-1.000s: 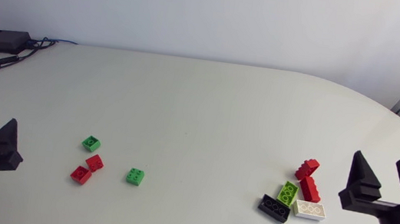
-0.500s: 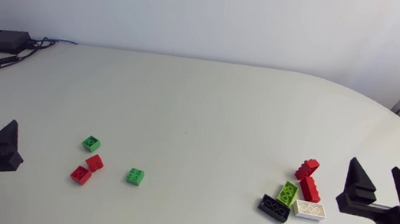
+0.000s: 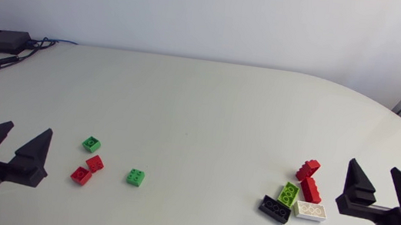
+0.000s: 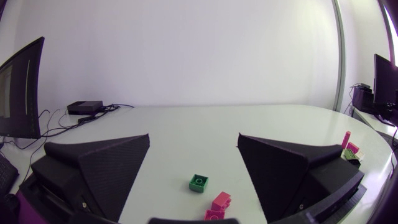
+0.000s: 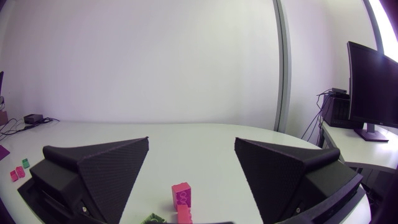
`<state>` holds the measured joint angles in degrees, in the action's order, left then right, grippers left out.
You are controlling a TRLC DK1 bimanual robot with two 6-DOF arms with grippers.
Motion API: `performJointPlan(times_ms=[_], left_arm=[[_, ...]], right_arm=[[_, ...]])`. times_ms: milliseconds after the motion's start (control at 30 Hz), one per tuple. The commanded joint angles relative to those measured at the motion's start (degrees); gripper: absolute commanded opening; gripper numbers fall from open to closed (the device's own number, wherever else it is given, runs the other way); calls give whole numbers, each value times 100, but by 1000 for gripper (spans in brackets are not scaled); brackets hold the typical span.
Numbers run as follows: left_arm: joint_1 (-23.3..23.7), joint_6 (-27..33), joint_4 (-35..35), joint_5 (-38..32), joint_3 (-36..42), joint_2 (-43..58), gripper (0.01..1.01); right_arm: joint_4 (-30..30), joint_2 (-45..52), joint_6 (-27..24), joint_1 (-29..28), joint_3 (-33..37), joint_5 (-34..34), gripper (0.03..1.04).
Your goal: Sort duplo bricks by size, large to the right and small to the left
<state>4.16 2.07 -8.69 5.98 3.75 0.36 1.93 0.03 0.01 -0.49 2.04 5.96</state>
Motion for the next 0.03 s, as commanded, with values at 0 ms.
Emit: performJointPlan(times_ms=[0], left_arm=[[-82, 75, -186, 35, -58, -106, 985]], right_arm=[[-44, -38, -27, -39, -231, -33, 995]])
